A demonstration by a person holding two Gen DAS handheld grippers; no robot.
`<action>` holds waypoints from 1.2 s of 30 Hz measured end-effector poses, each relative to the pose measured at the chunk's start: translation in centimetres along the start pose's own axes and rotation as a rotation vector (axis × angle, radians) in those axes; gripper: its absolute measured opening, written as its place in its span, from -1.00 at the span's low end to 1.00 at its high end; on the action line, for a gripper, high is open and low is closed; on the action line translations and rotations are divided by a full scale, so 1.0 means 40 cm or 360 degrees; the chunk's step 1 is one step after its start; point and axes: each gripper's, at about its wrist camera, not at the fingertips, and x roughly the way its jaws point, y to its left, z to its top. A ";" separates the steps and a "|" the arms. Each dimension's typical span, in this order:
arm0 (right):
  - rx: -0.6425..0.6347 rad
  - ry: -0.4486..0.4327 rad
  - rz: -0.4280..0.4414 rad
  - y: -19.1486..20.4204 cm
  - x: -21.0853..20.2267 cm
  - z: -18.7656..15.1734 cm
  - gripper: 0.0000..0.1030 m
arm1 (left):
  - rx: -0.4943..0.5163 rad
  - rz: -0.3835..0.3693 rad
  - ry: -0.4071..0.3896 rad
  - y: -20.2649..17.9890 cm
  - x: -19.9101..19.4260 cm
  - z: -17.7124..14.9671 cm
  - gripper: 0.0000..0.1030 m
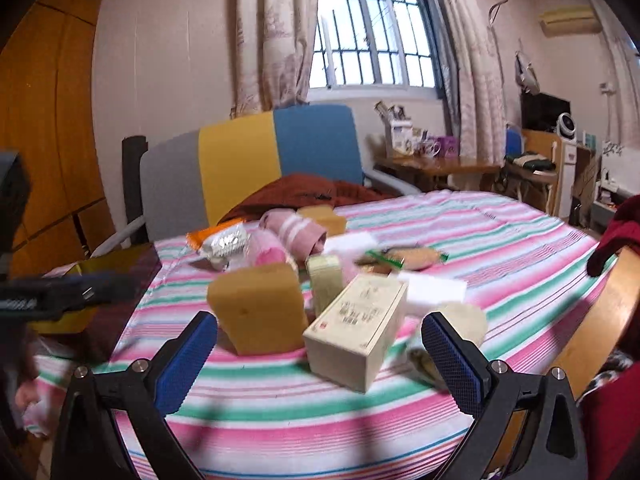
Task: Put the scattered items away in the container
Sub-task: 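Swing both tools from the tin toward the cluster of scattered items, then grasp the yellow sponge with the left tool while the right tool grasps the cream box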
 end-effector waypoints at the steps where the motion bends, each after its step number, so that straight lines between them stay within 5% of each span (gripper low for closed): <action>1: -0.0009 0.0020 0.0014 0.002 0.007 -0.006 1.00 | 0.0072 -0.0014 -0.0012 -0.014 0.017 0.008 0.43; 6: -0.0016 0.0070 0.0016 0.009 0.042 -0.037 1.00 | 0.0314 -0.0123 0.0033 -0.042 0.113 0.028 0.56; 11: 0.0020 0.0101 0.0001 -0.006 0.080 -0.052 1.00 | 0.0375 -0.0223 0.0123 -0.027 0.183 0.037 0.56; 25: 0.0027 0.0159 -0.0098 -0.020 0.156 -0.059 1.00 | 0.0272 -0.0482 0.0172 -0.013 0.285 0.049 0.33; 36: 0.0011 0.0122 -0.0181 -0.016 0.185 -0.050 0.89 | 0.0220 -0.0535 0.0165 -0.016 0.278 0.046 0.08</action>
